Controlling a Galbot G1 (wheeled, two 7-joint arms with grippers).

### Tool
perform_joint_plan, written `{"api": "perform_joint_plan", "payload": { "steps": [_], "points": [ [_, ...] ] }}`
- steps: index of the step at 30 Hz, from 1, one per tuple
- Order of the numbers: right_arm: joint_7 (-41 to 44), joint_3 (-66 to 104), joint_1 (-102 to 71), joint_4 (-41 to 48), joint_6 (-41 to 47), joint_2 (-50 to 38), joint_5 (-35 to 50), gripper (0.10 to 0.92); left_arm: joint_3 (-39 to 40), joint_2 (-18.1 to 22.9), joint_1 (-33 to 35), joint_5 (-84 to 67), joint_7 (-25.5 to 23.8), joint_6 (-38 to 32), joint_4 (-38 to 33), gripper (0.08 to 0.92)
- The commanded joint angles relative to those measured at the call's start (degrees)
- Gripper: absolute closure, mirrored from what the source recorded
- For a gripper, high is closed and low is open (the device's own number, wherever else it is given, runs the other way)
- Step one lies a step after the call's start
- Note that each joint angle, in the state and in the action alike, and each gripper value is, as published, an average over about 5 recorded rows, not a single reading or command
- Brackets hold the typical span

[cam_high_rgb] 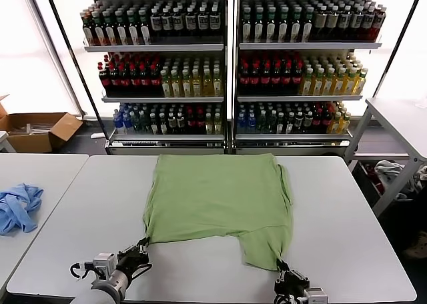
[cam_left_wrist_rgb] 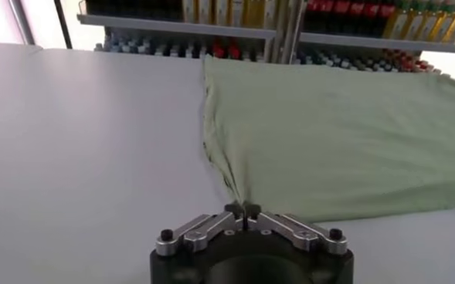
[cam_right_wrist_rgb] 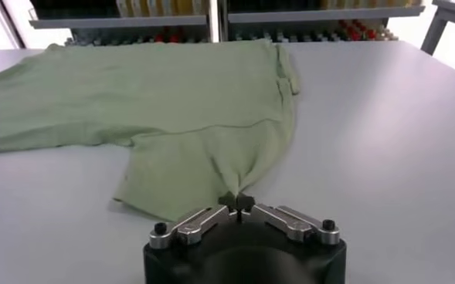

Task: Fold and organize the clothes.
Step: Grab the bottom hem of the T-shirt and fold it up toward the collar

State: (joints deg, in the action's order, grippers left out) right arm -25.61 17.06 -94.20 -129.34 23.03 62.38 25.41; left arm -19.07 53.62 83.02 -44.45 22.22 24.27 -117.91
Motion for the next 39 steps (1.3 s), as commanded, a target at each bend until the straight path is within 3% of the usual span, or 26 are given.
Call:
{"api": "perform_joint_plan", "payload": {
  "steps": [1,10,26,39],
  "points": [
    [0.86,3.42,0.89,-2.98,-1.52,-0.88,-1.68,0.919,-1.47,-0.51,-0.64,-1.10,0.86,-1.39,-3.42,0.920],
    [7.28,5.30,10.47,0.37,3.40,-4.64,-2.35,0.919,-1.69,-0.93,-7.07,-3.67,2.97,-0.42,-4.77,0.920],
    [15.45,-1.72,40.52,23.59,5.90,-7.93,-1.07,0.919,9.06,5.28,-30.13,-3.05,10.25,6.65,8.69,0.920],
    [19.00,-9.82,51.36,37.50,0.50,-4.85,-6.23,0.919,12.25,8.50,-36.84,1.64,10.47,8.08,19.30,0.920]
  ]
}}
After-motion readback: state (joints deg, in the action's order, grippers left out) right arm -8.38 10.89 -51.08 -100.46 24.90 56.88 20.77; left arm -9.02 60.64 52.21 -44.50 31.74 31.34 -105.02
